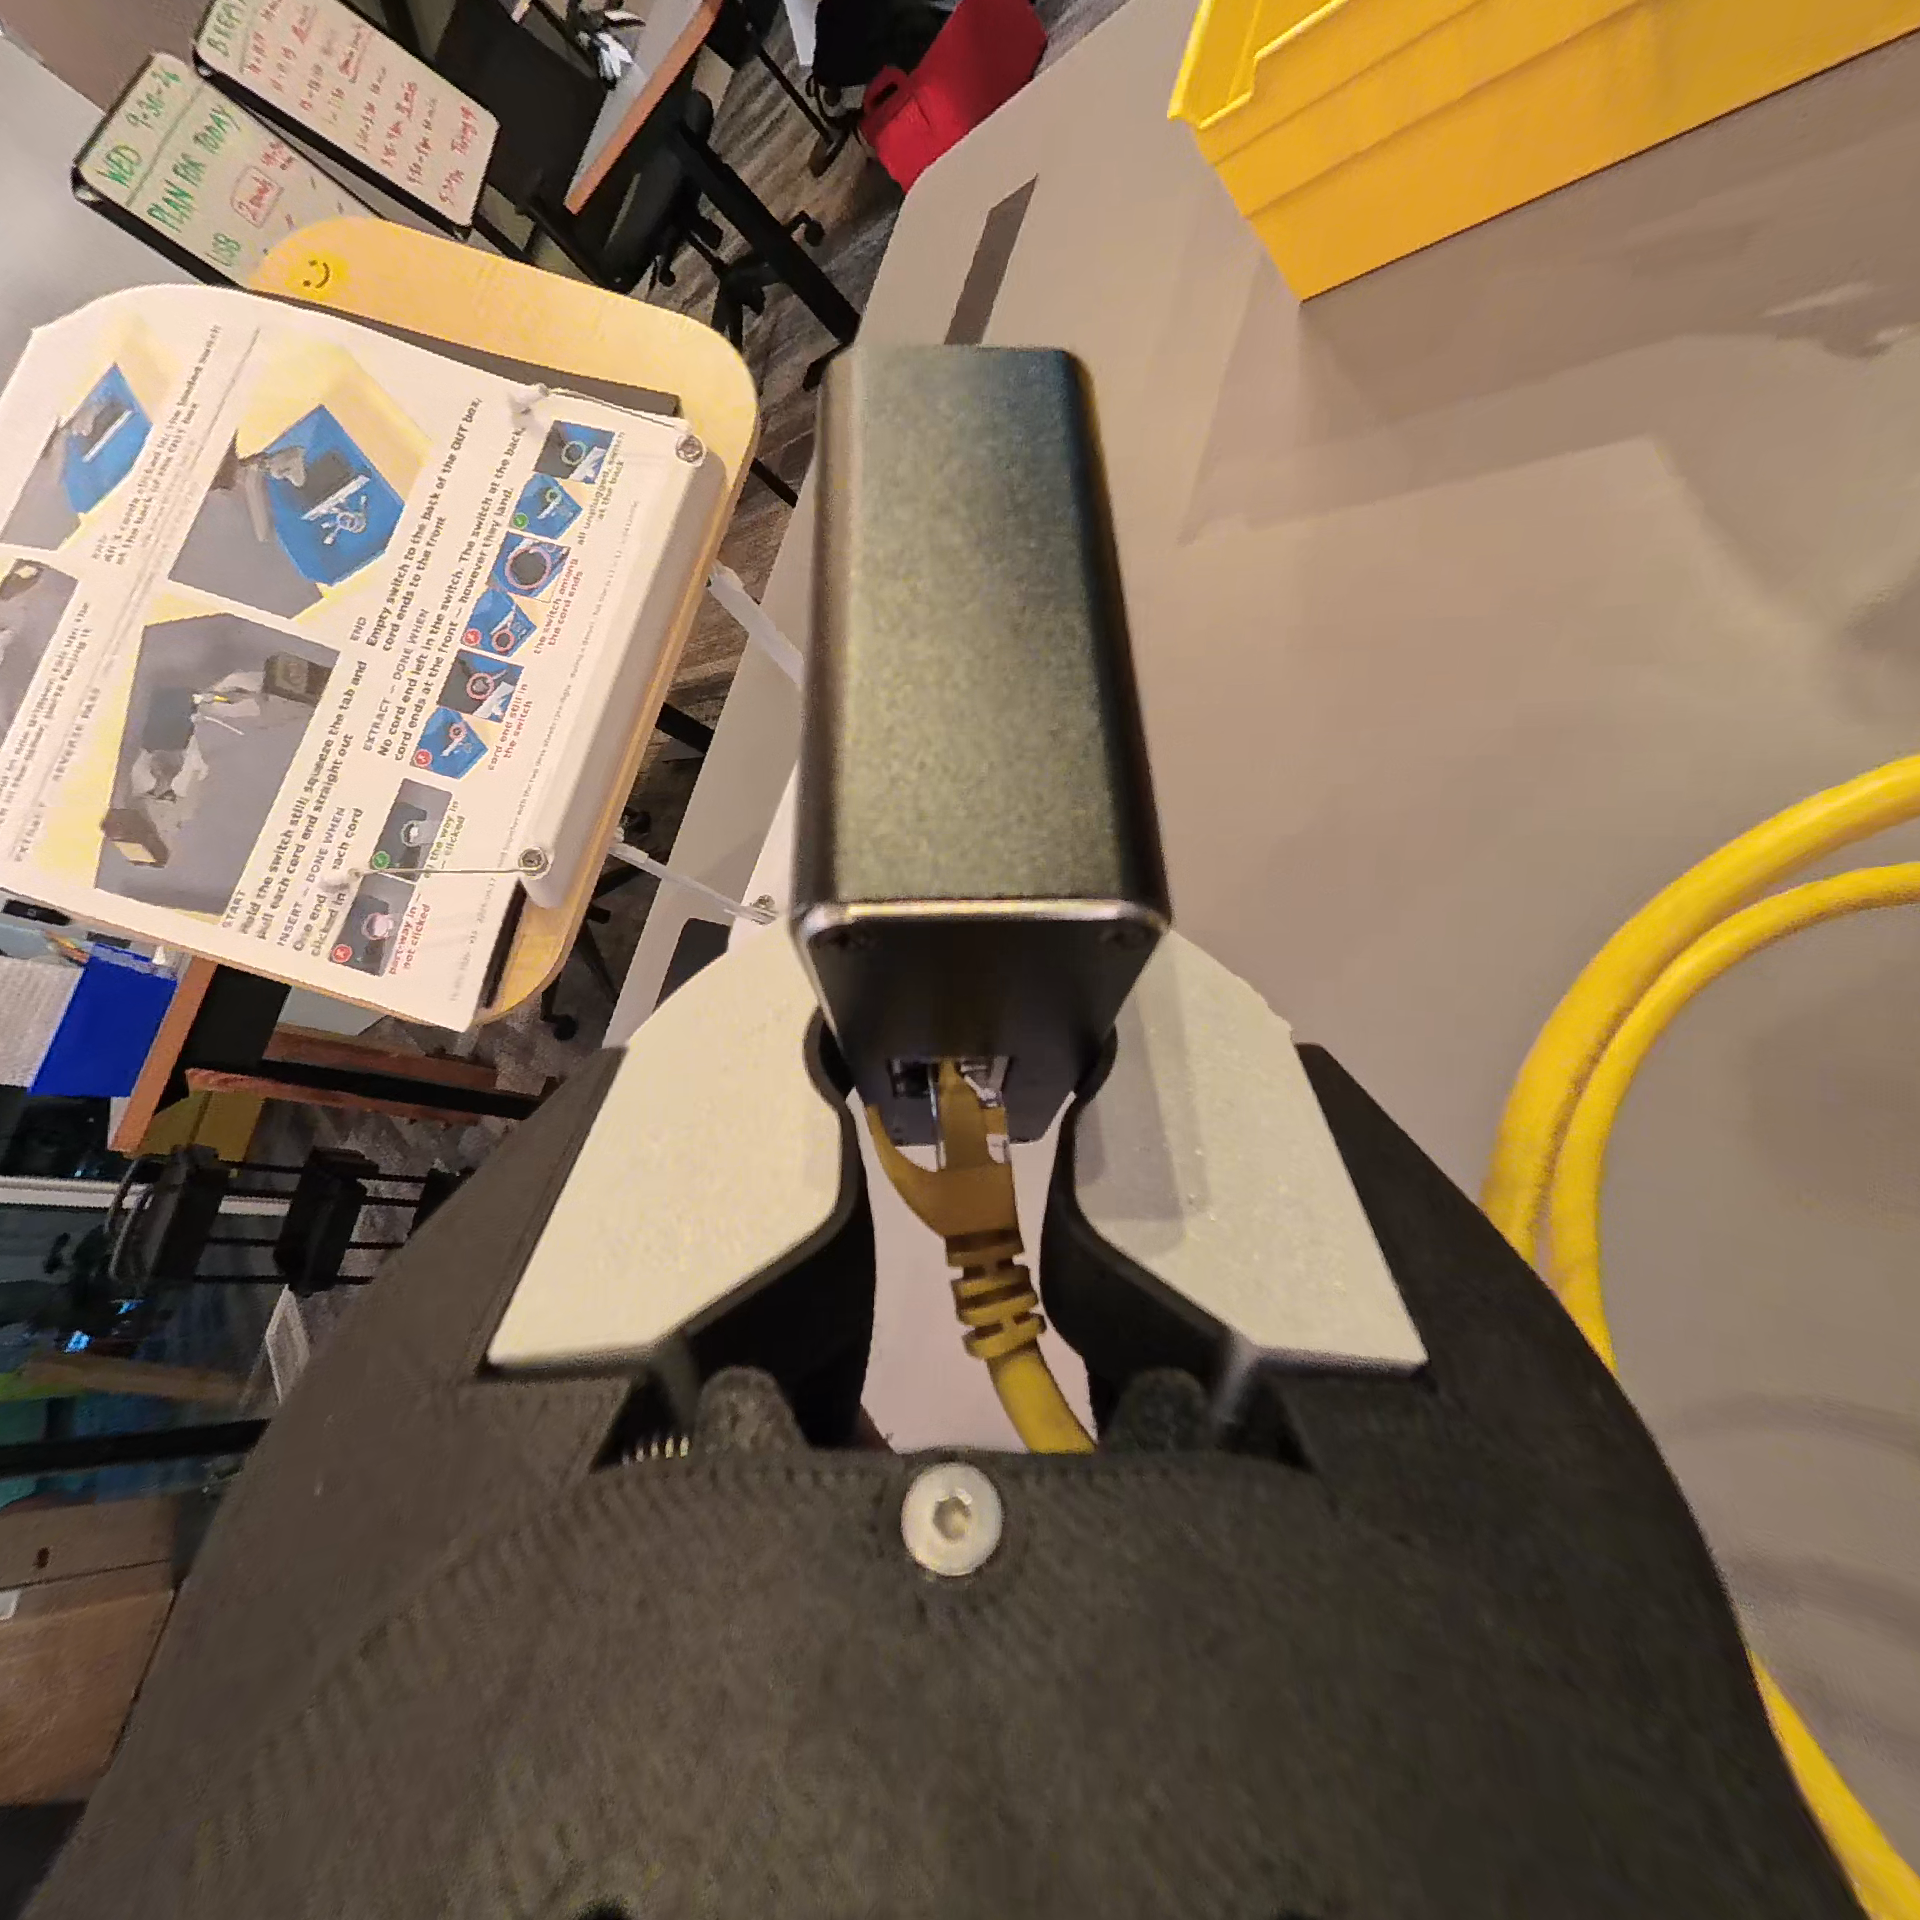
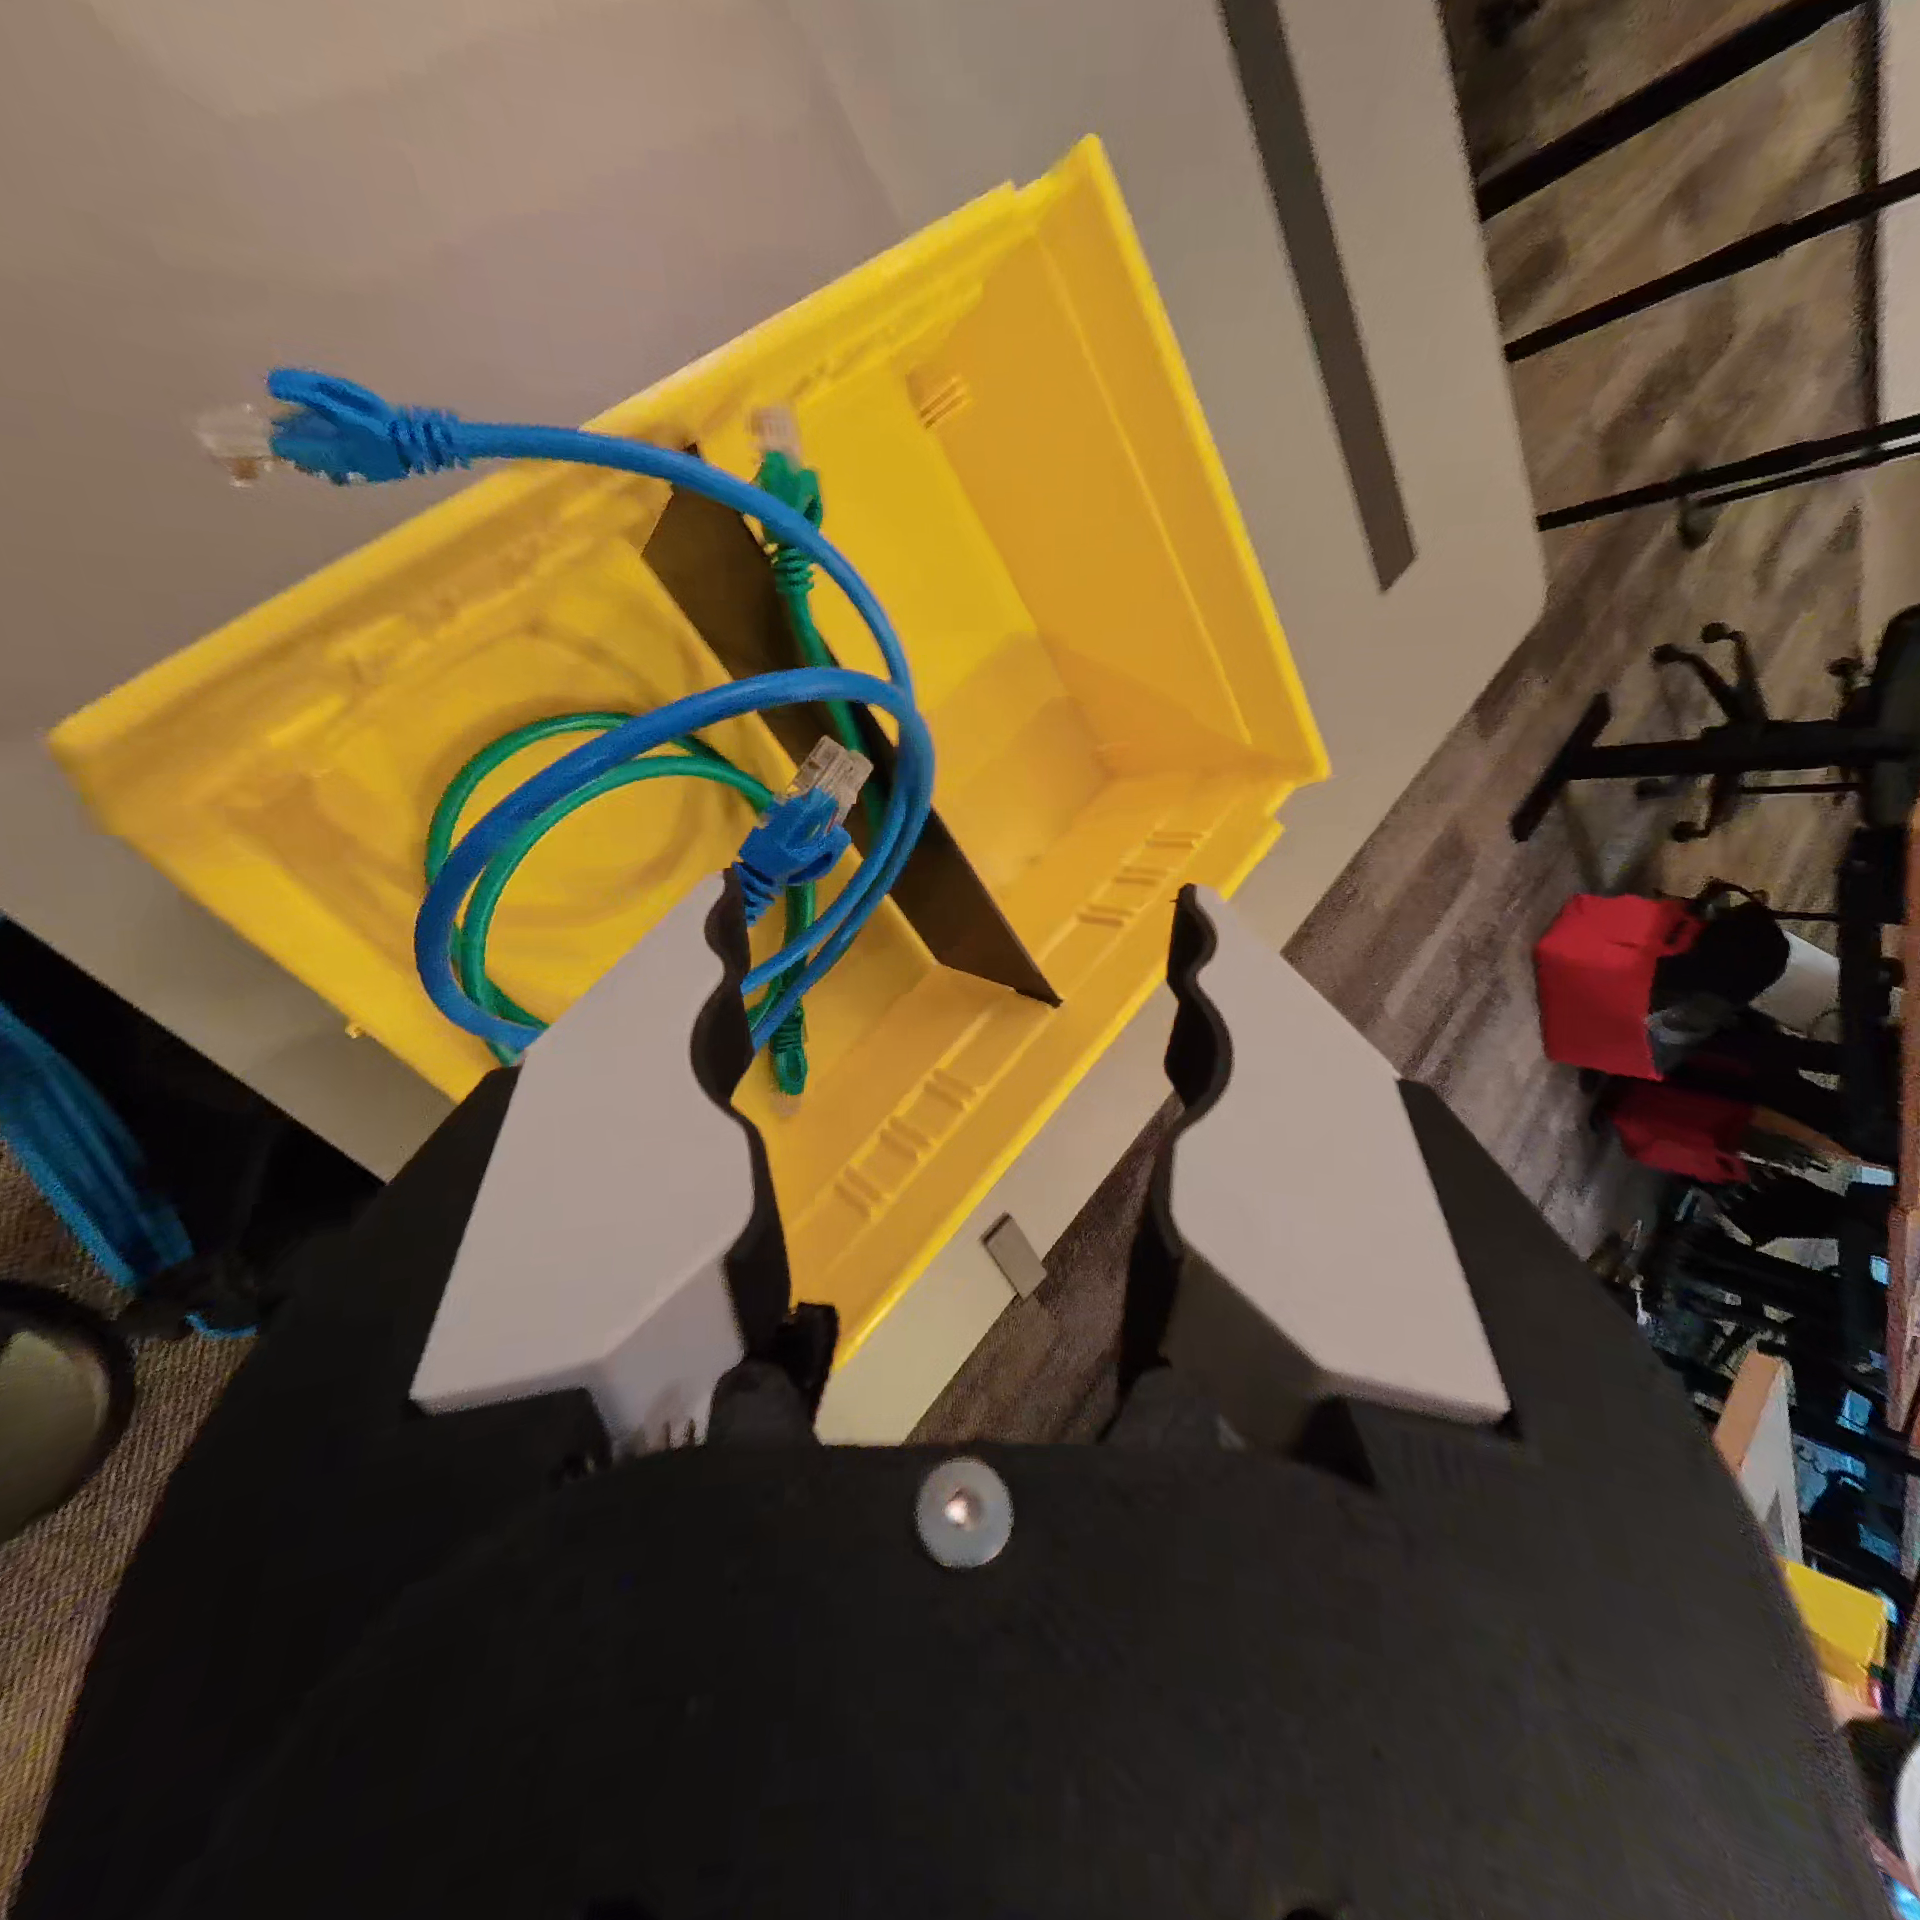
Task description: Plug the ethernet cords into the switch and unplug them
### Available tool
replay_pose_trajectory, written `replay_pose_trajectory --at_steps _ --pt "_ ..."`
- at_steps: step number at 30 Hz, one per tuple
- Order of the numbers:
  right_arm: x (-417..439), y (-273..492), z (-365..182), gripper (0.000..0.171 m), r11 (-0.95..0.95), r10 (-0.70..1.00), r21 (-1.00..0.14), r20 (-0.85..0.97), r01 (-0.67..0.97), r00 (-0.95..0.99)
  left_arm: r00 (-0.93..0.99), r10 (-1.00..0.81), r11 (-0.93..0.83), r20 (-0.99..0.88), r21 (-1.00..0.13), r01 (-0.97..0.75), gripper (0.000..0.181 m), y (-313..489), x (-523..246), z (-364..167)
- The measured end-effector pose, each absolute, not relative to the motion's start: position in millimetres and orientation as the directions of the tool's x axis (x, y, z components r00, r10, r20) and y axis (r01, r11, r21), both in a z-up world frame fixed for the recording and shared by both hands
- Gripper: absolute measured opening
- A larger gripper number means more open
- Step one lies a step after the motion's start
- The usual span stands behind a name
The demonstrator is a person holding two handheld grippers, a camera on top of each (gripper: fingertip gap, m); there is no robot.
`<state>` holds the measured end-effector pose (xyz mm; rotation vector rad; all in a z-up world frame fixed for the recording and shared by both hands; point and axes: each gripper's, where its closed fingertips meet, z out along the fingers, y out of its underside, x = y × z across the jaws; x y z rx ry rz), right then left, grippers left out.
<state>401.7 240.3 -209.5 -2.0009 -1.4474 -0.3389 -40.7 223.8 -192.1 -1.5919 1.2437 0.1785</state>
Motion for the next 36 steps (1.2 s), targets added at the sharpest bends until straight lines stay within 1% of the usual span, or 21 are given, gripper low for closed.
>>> replay_pose_trajectory --at_steps 2,5,7,10,12,14,17,21,23,26,28,29,30,31,32,33,36 --pt "397.8 239.0 -195.8 0.076 -0.181 0.734 -0.39 0.557 0.903 0.388 0.461 -0.608 0.088 -0.646 -0.632 -0.77 0.035 226.7 -42.2 -191.6" --pt "402.6 239.5 -191.3 0.076 -0.193 0.699 -0.355 0.604 0.915 0.382 0.478 -0.594 0.065 -0.647 -0.631 -0.773 0.035 230.8 -44.1 -193.8" --pt "403.7 237.7 -198.6 0.077 -0.196 0.709 -0.333 0.602 0.922 0.369 0.484 -0.585 0.05 -0.65 -0.625 -0.779 0.035 232.6 -45.8 -195.6" --pt "398.0 233.7 -203.8 0.077 -0.188 0.715 -0.363 0.586 0.913 0.38 0.491 -0.573 0.035 -0.656 -0.618 -0.786 0.035 234.0 -49.2 -195.4" --pt "393.2 230.6 -194.6 0.074 -0.171 0.693 -0.397 0.602 0.902 0.397 0.506 -0.563 0.023 -0.653 -0.625 -0.78 0.035 235.3 -51.4 -193.6" --pt "377.8 225.3 -179.0 0.07 -0.116 0.666 -0.447 0.628 0.887 0.403 0.523 -0.556 0.01 -0.646 -0.635 -0.773 0.035 237.2 -52.1 -192.1" --pt "321.7 202.5 -162.9 0.064 0.023 0.696 -0.543 0.612 0.84 0.376 0.557 -0.538 -0.019 -0.633 -0.652 -0.758 0.035 241.1 -51.4 -190.0" --pt "195.8 153.0 -166.2 0.067 0.184 0.825 -0.72 0.483 0.669 0.293 0.631 -0.482 -0.065 -0.608 -0.694 -0.717 0.035 247.9 -55.1 -183.9" --pt "140.1 133.2 -177.4 0.069 0.248 0.859 -0.743 0.465 0.622 0.214 0.659 -0.457 -0.083 -0.598 -0.709 -0.701 0.035 248.9 -57.2 -182.6" --pt "75.5 122.1 -189.9 0.071 0.364 0.833 -0.709 0.537 0.604 0.13 0.7 -0.421 -0.119 -0.577 -0.73 -0.673 0.035 250.3 -62.3 -180.5" --pt "43.8 126.6 -189.9 0.072 0.457 0.76 -0.656 0.638 0.601 0.119 0.729 -0.407 -0.141 -0.55 -0.751 -0.645 0.035 251.3 -64.9 -179.2" --pt "31.9 128.8 -189.4 0.073 0.516 0.702 -0.598 0.705 0.613 0.097 0.738 -0.404 -0.156 -0.54 -0.754 -0.638 0.035 252.1 -66.6 -180.1" --pt "21.7 128.1 -188.4 0.075 0.597 0.615 -0.504 0.787 0.625 0.047 0.744 -0.4 -0.168 -0.536 -0.755 -0.634 0.035 252.9 -68.8 -181.1" --pt "12.2 123.9 -184.2 0.073 0.686 0.495 -0.386 0.869 0.616 -0.006 0.751 -0.398 -0.188 -0.527 -0.755 -0.629 0.035 253.9 -71.7 -183.6" --pt "3.5 114.6 -181.3 0.069 0.76 0.379 -0.274 0.923 0.589 -0.06 0.763 -0.394 -0.214 -0.513 -0.756 -0.618 0.035 255.3 -76.2 -186.7" --pt "-3.1 103.0 -184.1 0.067 0.8 0.321 -0.204 0.94 0.564 -0.115 0.775 -0.393 -0.236 -0.495 -0.76 -0.605 0.035 256.9 -80.4 -190.0" --pt "-14.3 77.8 -205.4 0.072 0.836 0.315 -0.147 0.917 0.529 -0.243 0.833 -0.4 -0.312 -0.383 -0.798 -0.516 0.035 261.3 -90.3 -201.5"
